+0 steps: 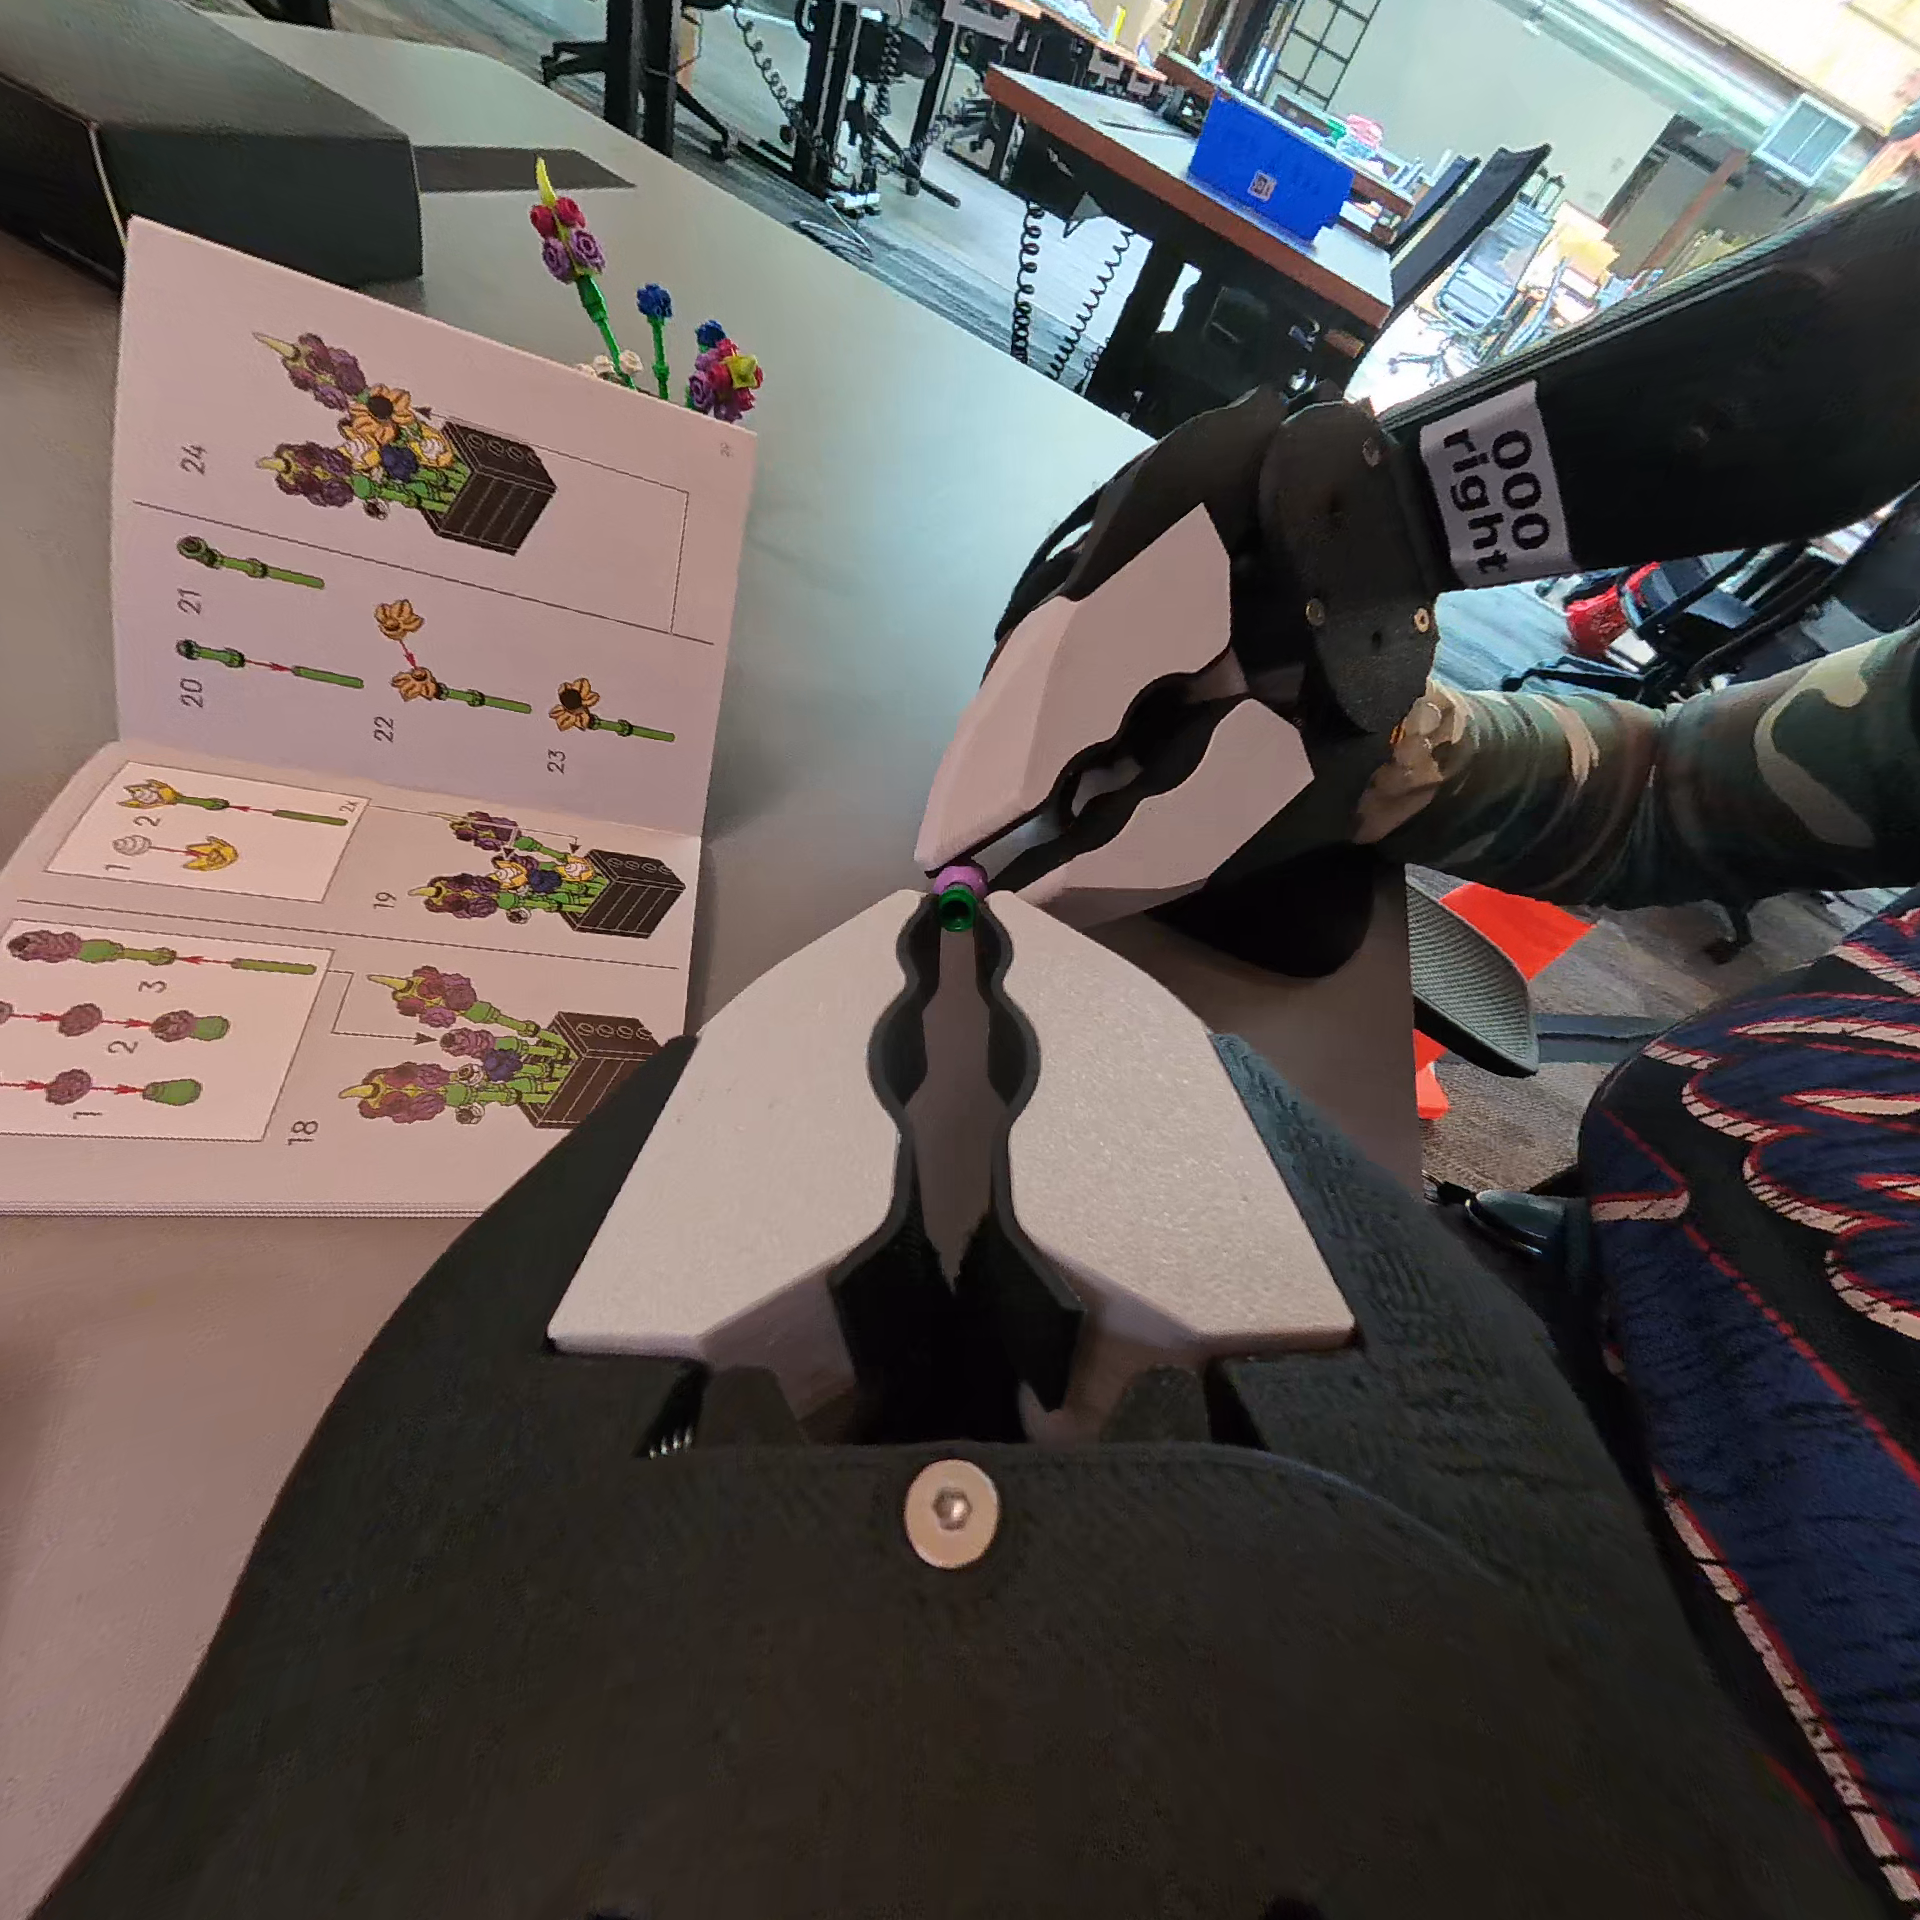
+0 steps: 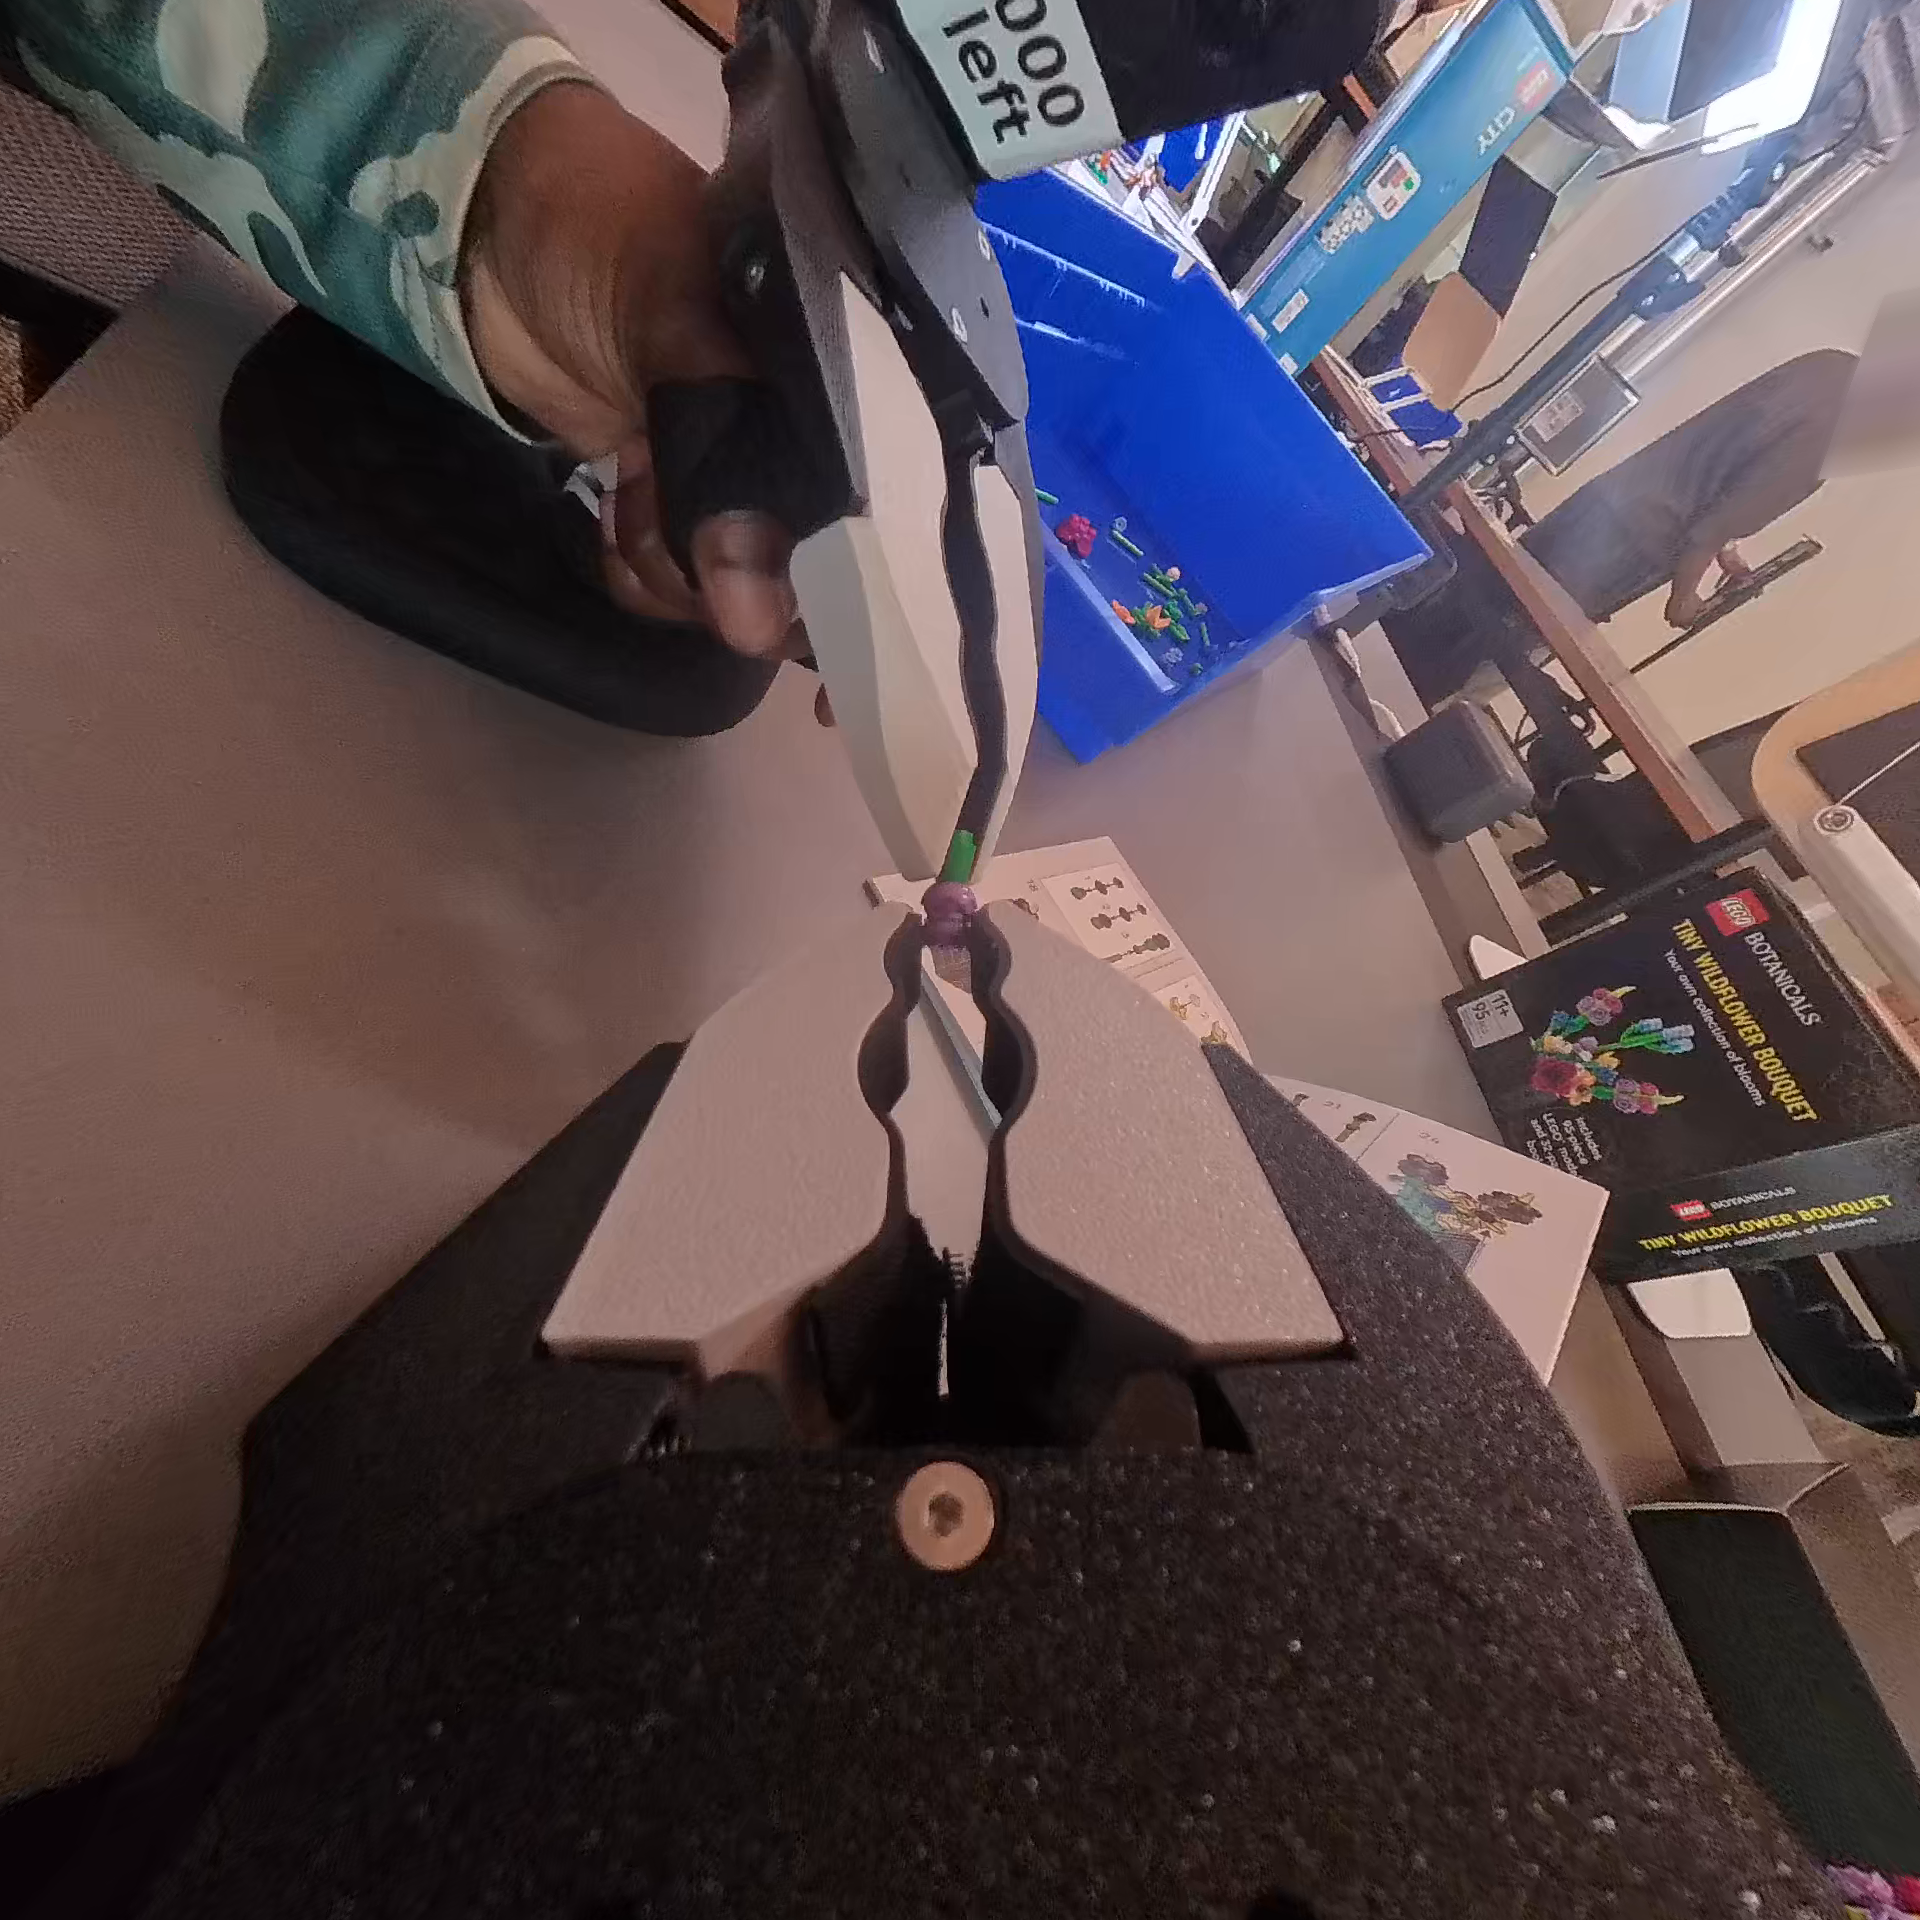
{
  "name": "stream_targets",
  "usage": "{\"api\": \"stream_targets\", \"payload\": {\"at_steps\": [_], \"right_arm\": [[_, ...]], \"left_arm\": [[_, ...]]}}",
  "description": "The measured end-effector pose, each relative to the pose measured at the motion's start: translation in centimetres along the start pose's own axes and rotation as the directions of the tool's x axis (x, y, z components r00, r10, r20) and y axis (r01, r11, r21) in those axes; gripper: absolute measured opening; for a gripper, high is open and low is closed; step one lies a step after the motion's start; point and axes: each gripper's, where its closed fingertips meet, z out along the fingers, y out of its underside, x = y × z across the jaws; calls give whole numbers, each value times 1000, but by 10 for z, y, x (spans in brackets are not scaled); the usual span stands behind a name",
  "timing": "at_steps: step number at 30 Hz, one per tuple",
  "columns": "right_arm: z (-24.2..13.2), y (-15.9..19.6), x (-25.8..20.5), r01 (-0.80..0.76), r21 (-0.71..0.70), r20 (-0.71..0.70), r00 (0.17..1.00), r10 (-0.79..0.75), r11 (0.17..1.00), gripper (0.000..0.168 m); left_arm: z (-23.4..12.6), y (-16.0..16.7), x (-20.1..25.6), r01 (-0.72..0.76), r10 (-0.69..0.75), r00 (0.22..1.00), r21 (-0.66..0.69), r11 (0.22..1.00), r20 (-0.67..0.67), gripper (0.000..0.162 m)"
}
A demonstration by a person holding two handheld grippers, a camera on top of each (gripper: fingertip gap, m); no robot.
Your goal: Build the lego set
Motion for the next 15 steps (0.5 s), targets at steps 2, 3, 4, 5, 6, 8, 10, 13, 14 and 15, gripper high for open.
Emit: {"api": "stream_targets", "payload": {"at_steps": [2, 3, 4, 5, 6, 8, 10, 13, 14, 15], "right_arm": [[0, 0, 0, 1, 3, 4, 1000, -1, 1000, 9], [0, 0, -1, 6, 6, 5, 1000, -6, 1000, 9], [-1, 0, -1, 9, 7, 6, 1000, -9, 1000, 9], [-1, -1, -1, 10, 9, 6, 1000, -10, 1000, 9], [-1, -1, -1, 10, 11, 7, 1000, -10, 1000, 9], [0, -1, -2, 10, 14, 9, 1000, -10, 1000, 8], [0, -2, -1, 10, 16, 4, 1000, -10, 1000, 9], [-2, -12, 9, -111, 109, 8, 994, 111, 988, 10], [-4, -17, 16, -195, 162, 17, 981, 195, 967, 17], [-8, -20, 22, -278, 209, 37, 960, 276, 938, 27]], "left_arm": [[0, 0, 0, 12, -12, 1000, -1, 1000, -14, 6], [0, 0, 1, 16, -16, 1000, -4, 1000, -21, 6], [0, 1, 1, 17, -18, 999, -7, 1000, -26, 6], [0, 1, 2, 20, -21, 999, -8, 1000, -32, 6], [0, 1, 2, 27, -27, 999, -8, 1000, -39, 6], [0, 0, 2, 37, -37, 998, -6, 999, -51, 6], [0, 0, 2, 44, -44, 997, -3, 999, -58, 6], [-5, -10, 2, 131, -123, 983, 57, 990, -137, 7], [-8, -17, 3, 173, -153, 971, 96, 980, -182, 7], [-12, -24, 3, 204, -171, 961, 140, 969, -217, 7]]}}
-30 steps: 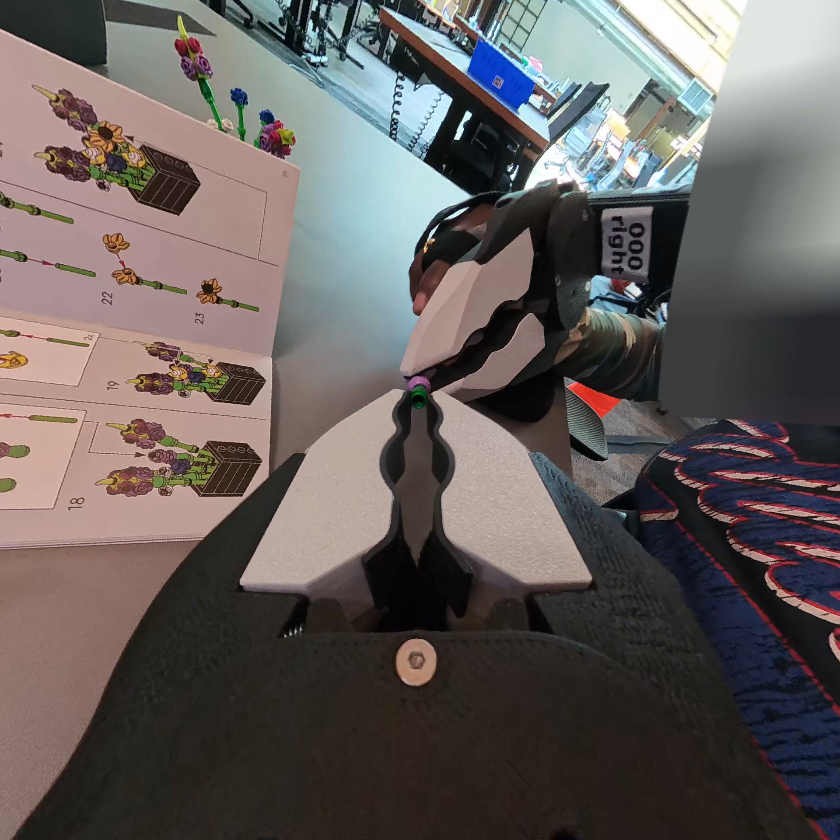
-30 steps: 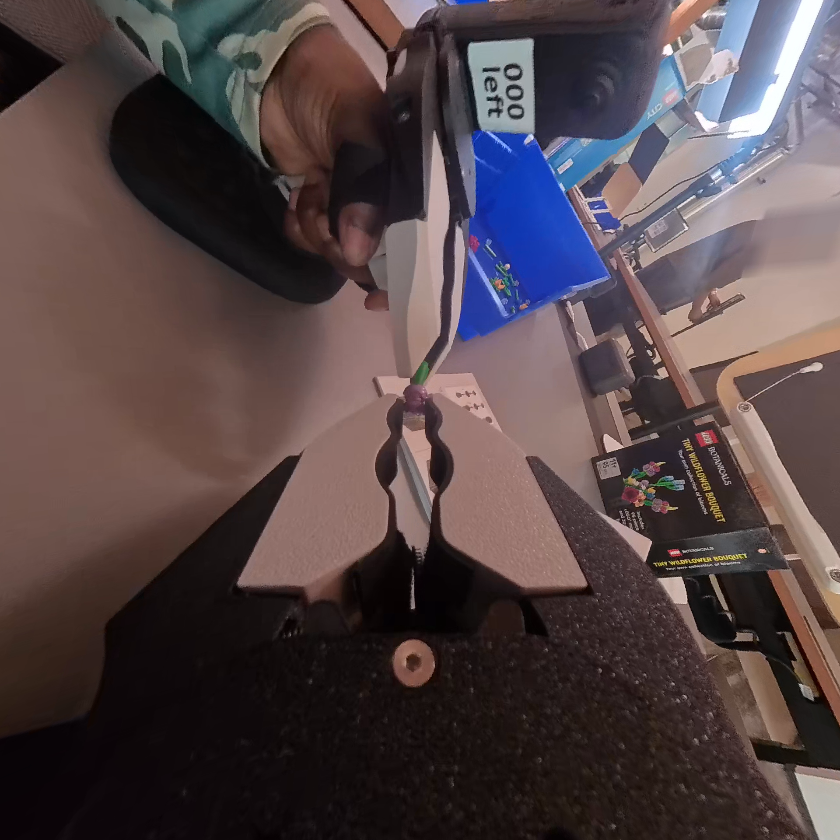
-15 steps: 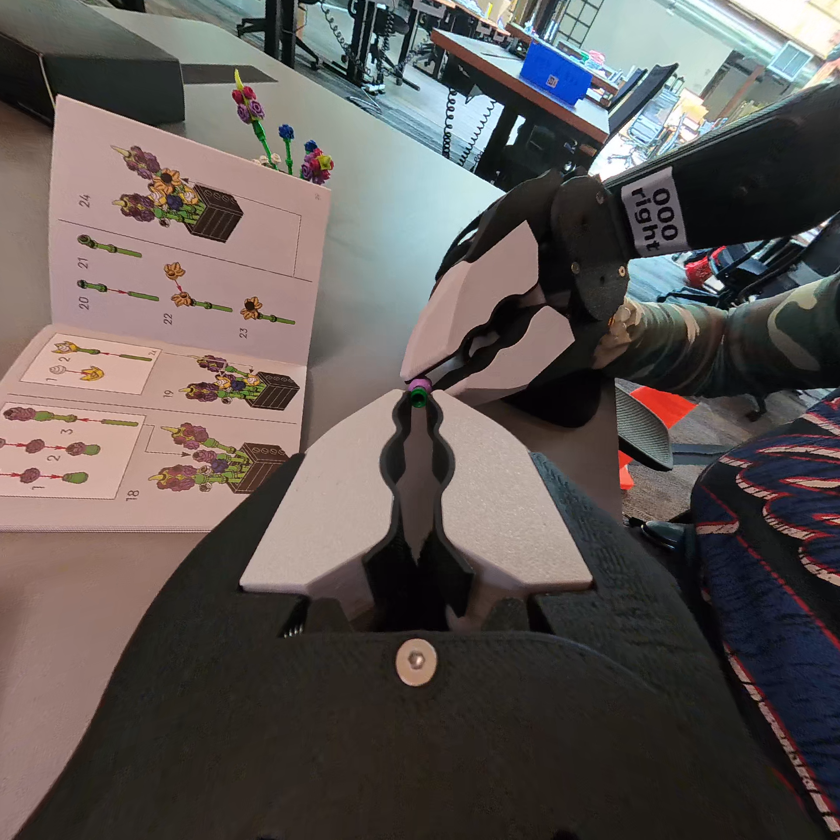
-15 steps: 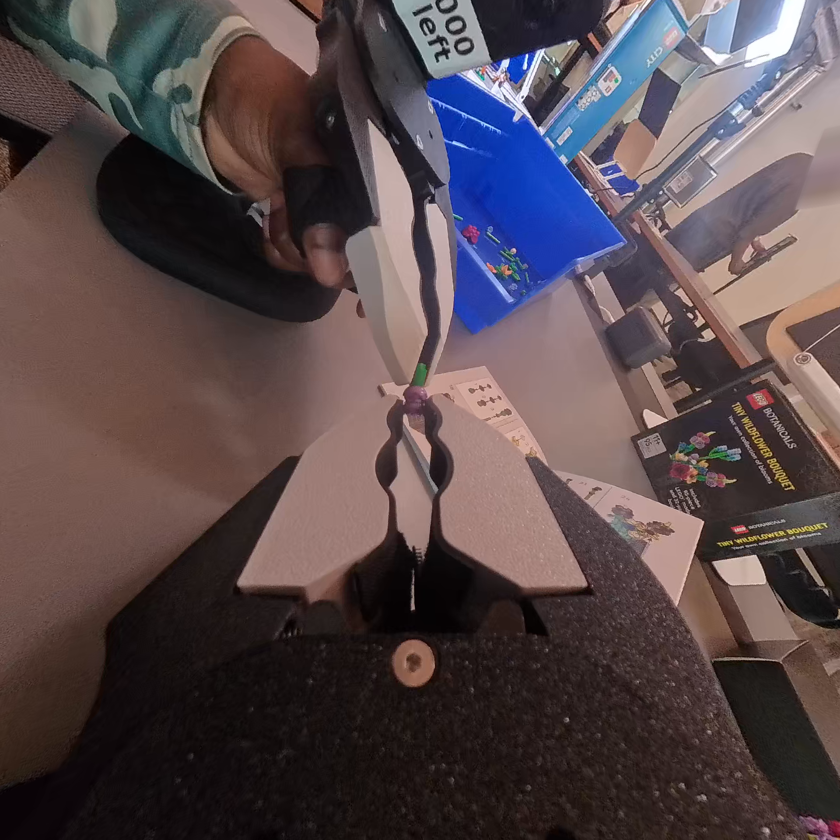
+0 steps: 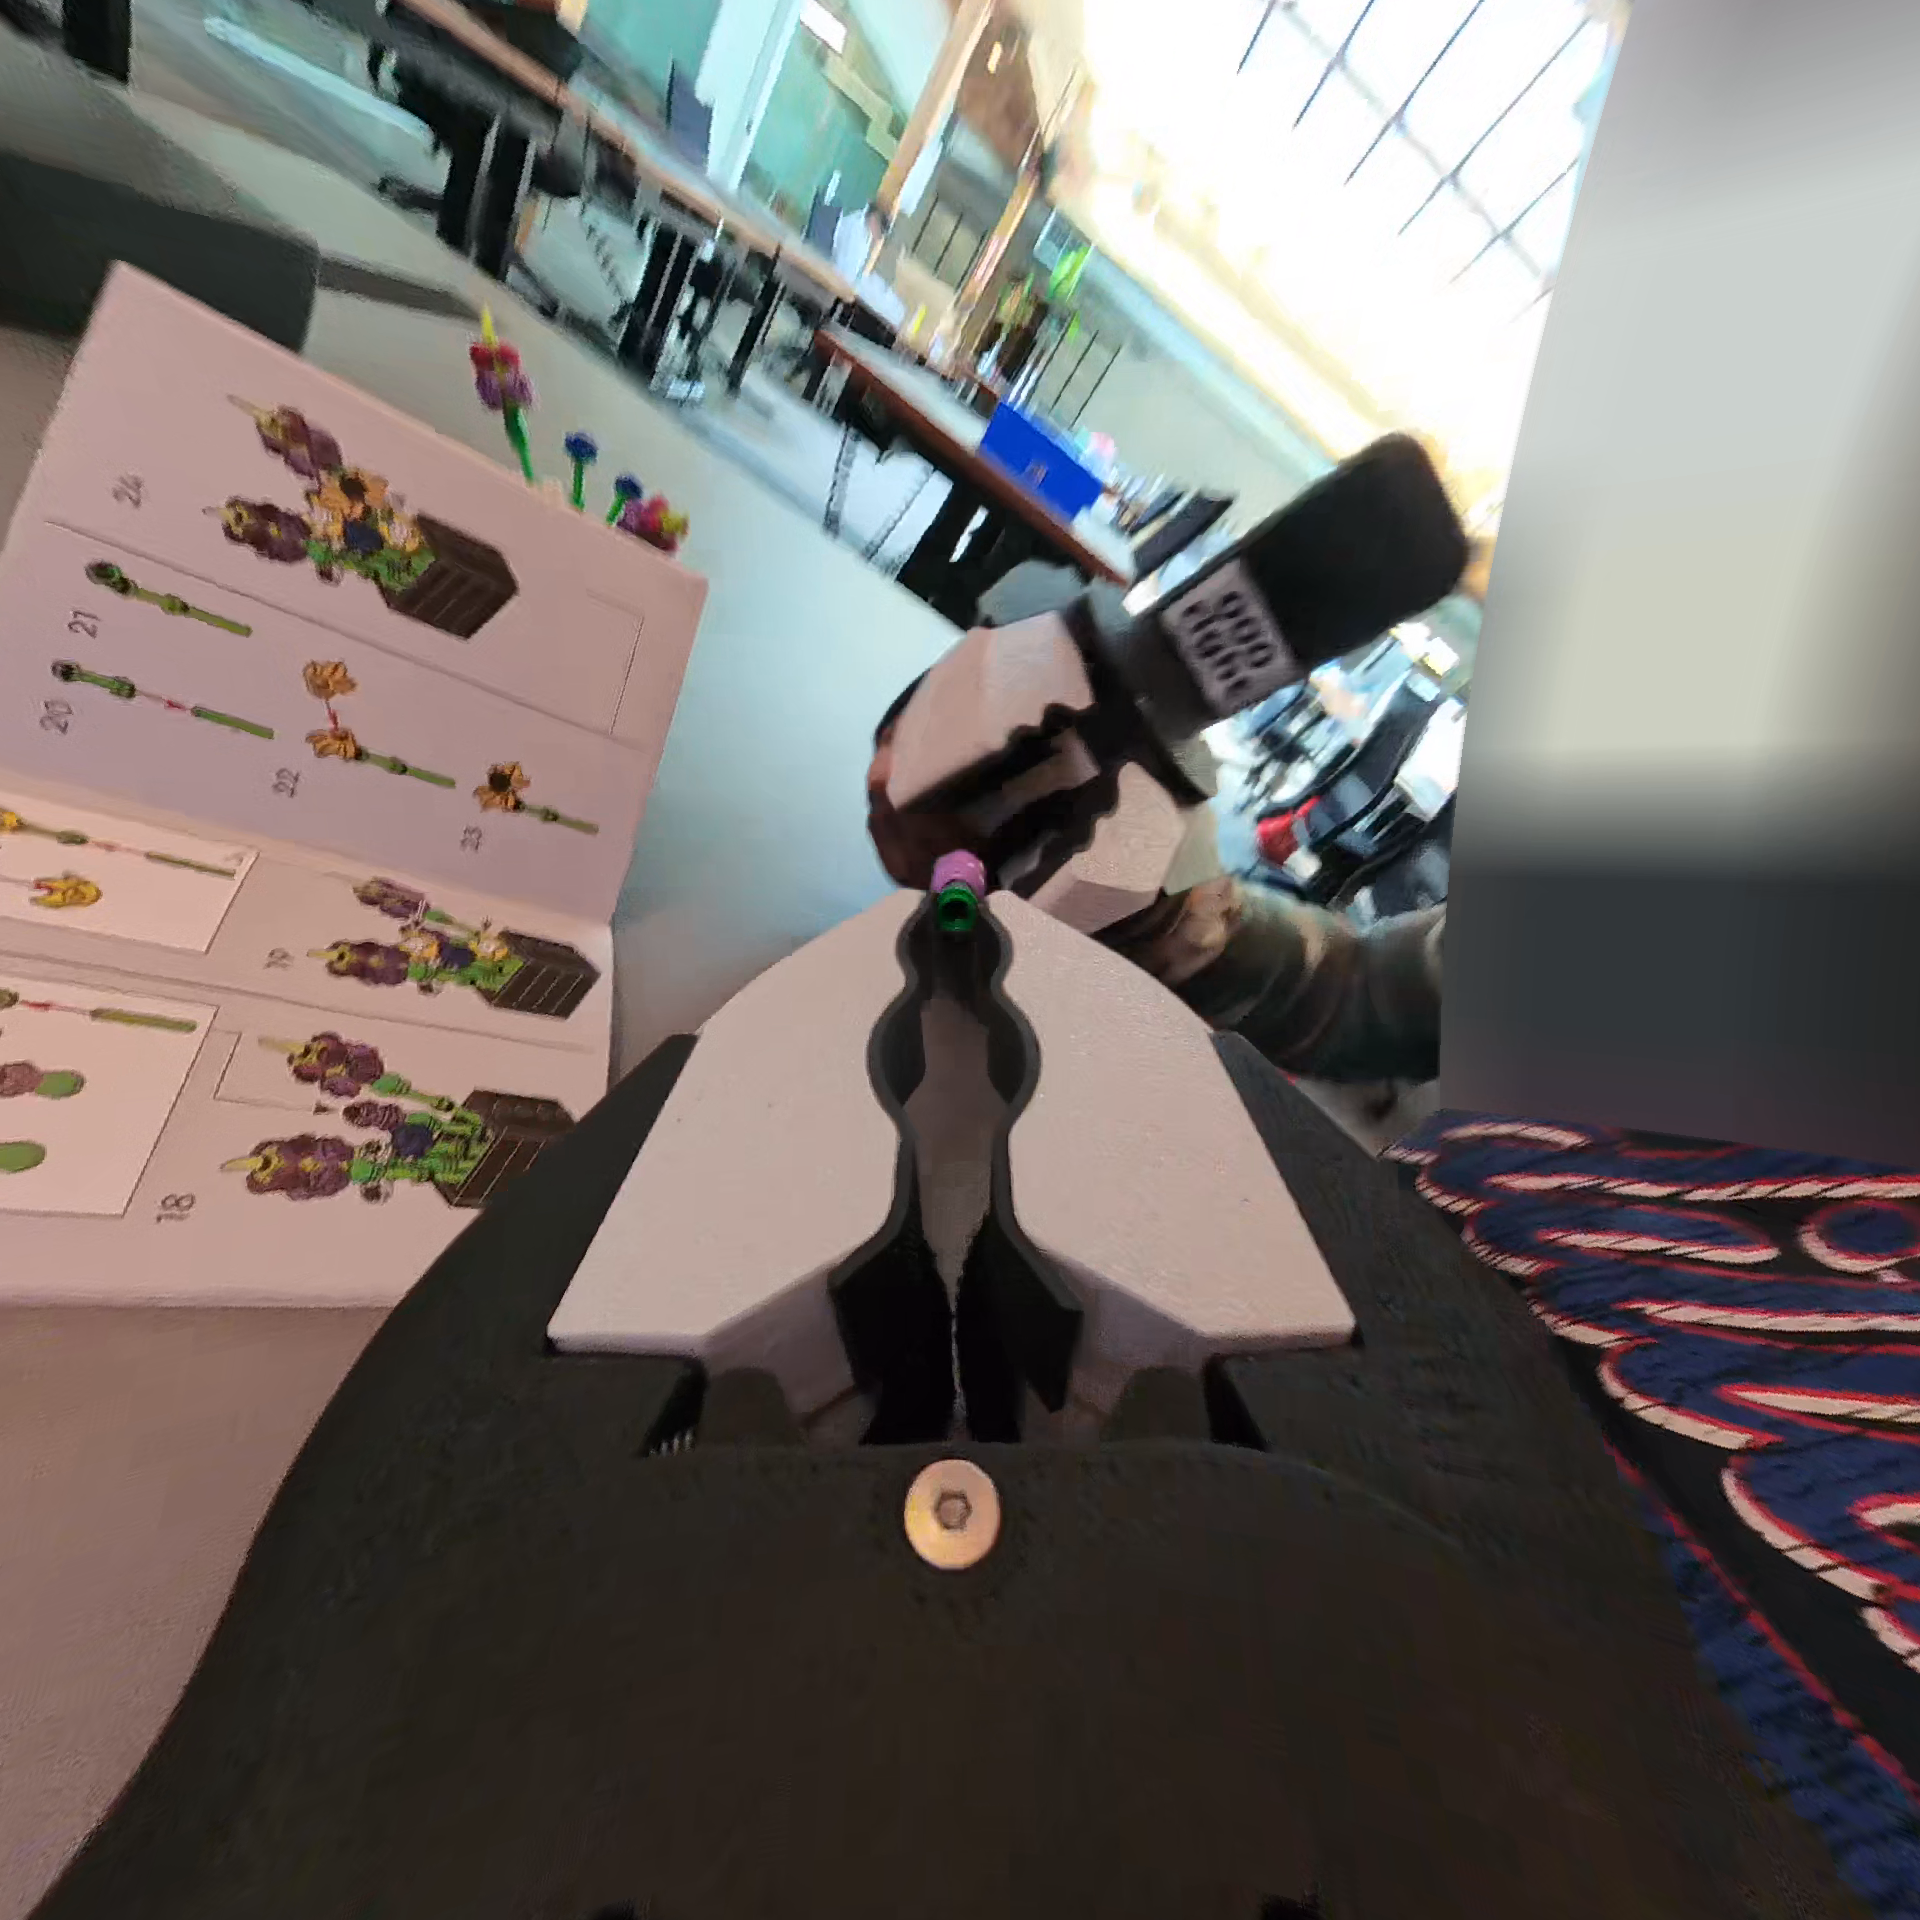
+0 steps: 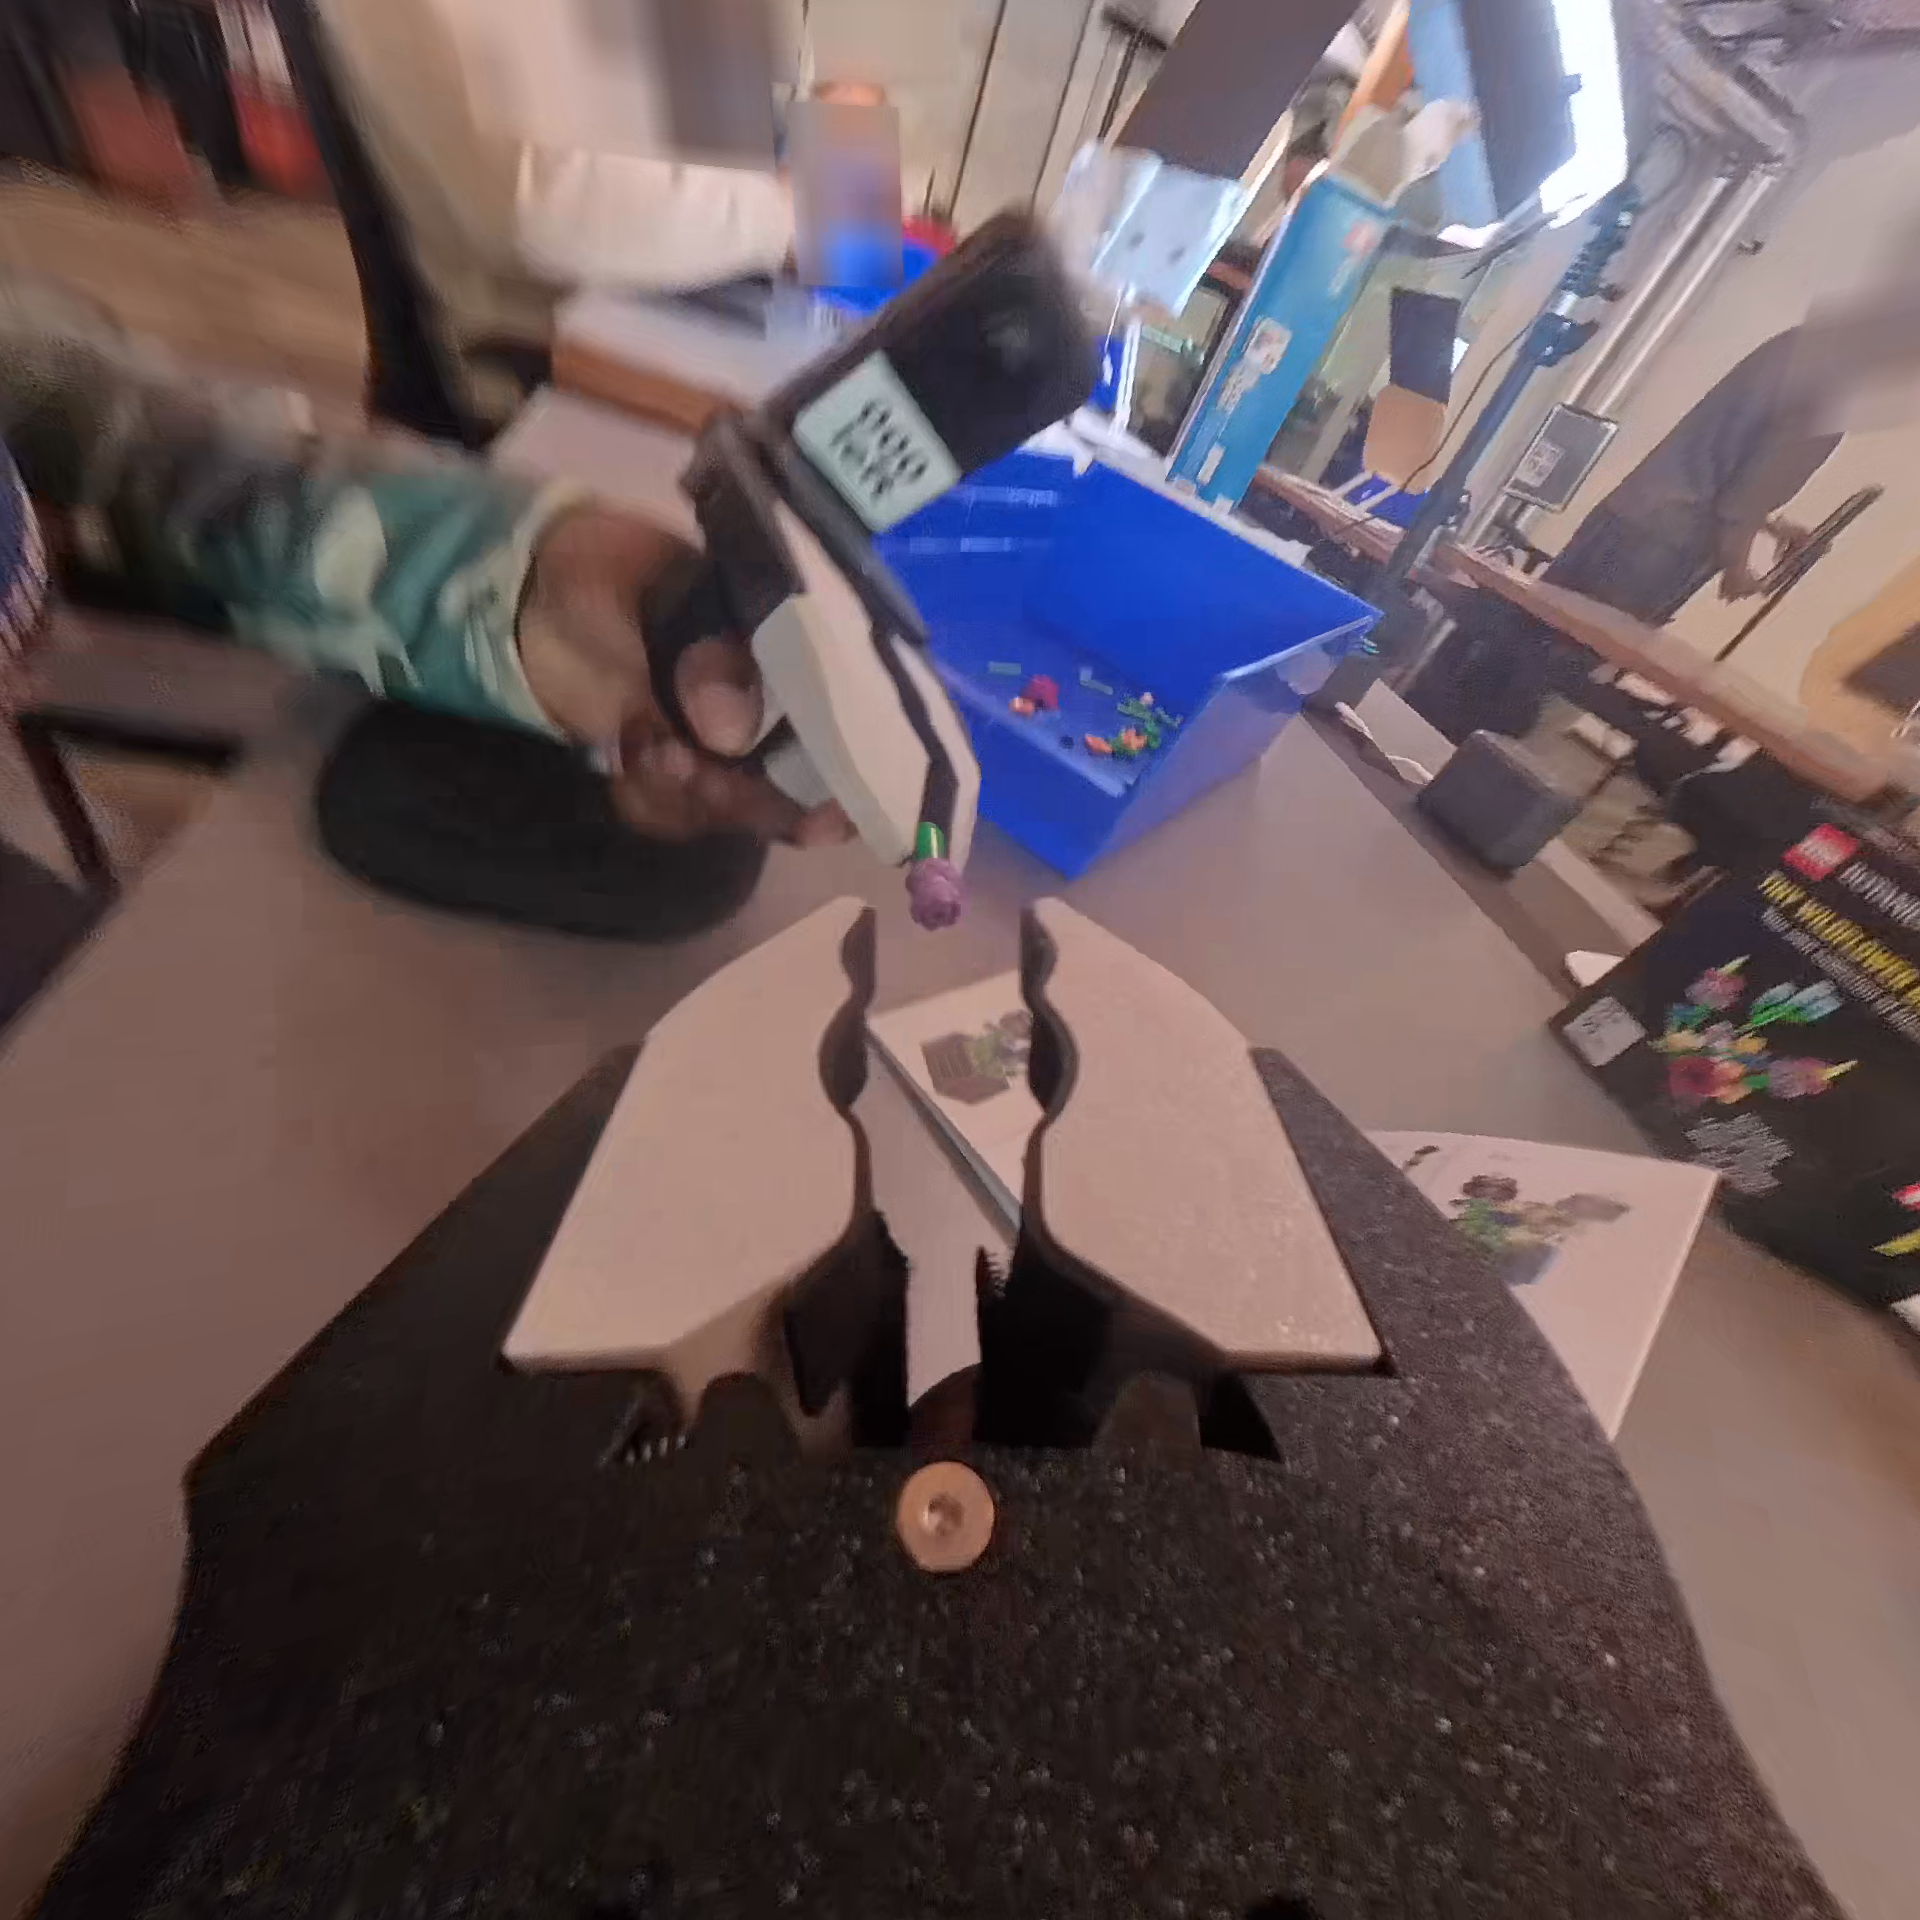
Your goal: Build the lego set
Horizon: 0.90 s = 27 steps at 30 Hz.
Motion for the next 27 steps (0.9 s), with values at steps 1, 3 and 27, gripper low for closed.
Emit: {"api": "stream_targets", "payload": {"at_steps": [1, 3, 27], "right_arm": [[-3, -5, 3, -79, 48, 21, 997, 78, 996, 31], [-7, -13, 0, -190, 135, 93, 980, 178, 973, 30], [-36, 34, -4, -329, -389, 152, 898, 413, 861, 10]], "left_arm": [[-2, -5, 3, 12, -11, 1000, 40, 999, -29, 7], [-4, -12, 8, 28, -21, 997, 93, 995, -70, 7], [-20, -19, -17, -468, 464, 838, -60, 882, 288, 46]]}}
